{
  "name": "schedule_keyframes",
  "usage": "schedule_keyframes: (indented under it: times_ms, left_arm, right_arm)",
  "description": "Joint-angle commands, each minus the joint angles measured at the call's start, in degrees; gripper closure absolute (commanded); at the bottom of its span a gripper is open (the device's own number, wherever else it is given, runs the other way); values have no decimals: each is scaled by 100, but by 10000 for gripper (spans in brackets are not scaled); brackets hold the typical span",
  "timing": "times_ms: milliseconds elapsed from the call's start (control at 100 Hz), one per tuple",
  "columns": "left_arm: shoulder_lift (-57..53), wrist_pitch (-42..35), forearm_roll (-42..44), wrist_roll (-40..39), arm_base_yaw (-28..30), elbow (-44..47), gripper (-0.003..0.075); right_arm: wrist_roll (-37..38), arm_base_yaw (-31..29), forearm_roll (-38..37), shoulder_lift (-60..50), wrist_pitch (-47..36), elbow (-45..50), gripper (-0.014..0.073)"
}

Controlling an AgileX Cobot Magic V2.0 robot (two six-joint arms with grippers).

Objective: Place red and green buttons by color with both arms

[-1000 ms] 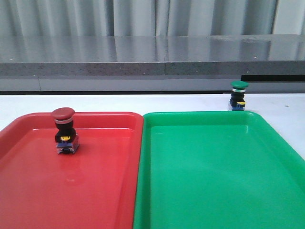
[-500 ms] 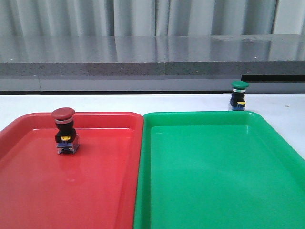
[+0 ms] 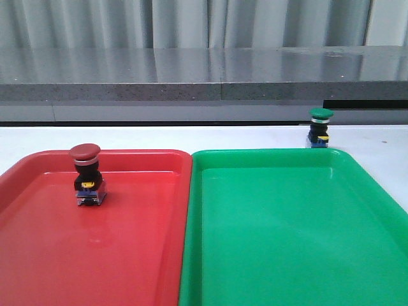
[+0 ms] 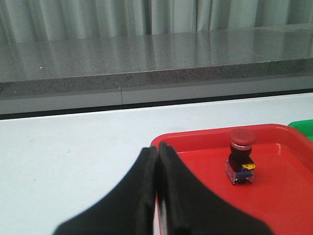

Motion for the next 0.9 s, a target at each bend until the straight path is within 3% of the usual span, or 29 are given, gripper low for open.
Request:
schedule_keyframes:
  times_ms: [0, 520, 890]
  left_arm:
    - [-190, -476, -16, -15, 10, 150, 739]
    - [-190, -476, -16, -15, 10, 150, 739]
    - [-190, -476, -16, -15, 10, 150, 739]
  right_arm:
    - [-2, -32, 32, 284, -519, -339, -61]
    - [-216, 326, 32, 3714, -1163, -2546, -61]
    - [-216, 542, 32, 5813, -792, -4653, -61]
